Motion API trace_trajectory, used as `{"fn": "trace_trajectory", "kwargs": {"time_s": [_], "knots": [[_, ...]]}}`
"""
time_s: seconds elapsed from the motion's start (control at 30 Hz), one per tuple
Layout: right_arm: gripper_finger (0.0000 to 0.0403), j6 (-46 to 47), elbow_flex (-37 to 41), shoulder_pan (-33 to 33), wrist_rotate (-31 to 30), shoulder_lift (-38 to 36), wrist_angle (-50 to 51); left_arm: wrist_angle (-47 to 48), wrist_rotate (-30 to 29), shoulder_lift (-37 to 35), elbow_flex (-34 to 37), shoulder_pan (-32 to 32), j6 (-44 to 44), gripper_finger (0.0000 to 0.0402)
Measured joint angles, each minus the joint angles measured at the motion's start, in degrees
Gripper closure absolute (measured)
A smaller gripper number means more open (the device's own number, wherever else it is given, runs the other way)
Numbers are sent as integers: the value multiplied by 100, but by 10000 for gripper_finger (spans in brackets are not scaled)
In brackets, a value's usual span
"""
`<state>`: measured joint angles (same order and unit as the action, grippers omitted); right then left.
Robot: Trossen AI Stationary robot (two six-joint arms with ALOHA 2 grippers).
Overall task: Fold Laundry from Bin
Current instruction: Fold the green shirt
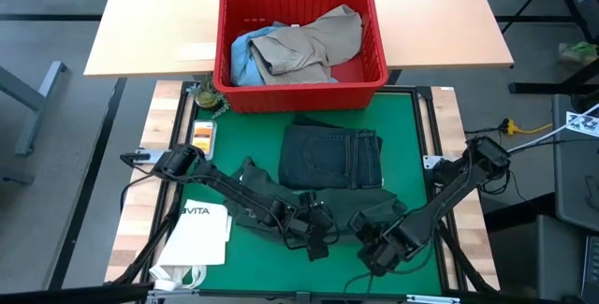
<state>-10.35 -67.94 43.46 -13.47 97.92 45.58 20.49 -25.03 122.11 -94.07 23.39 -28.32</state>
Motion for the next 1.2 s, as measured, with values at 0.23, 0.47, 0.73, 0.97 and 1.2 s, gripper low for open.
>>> {"fn": "trace_trajectory", "kwargs": {"time_s": [0.23, 0.47, 0.73, 0.97, 1.2], "knots": [[262, 135, 0, 2, 359, 339, -6, -100, 39, 216, 14, -120, 6, 309], [262, 306, 0, 2, 365, 524, 125, -64, 52, 280, 14, -181, 38, 309], [289, 455, 0, 2, 797, 781, 250, 49, 292, 502, 16, -200, -196, 309], [360, 455, 0, 9, 868, 799, 256, 192, 377, 859, 14, -223, -415, 309], [390, 404, 0, 78, 1311, 799, 313, 206, 705, 1024, -22, -341, -749, 309]]}}
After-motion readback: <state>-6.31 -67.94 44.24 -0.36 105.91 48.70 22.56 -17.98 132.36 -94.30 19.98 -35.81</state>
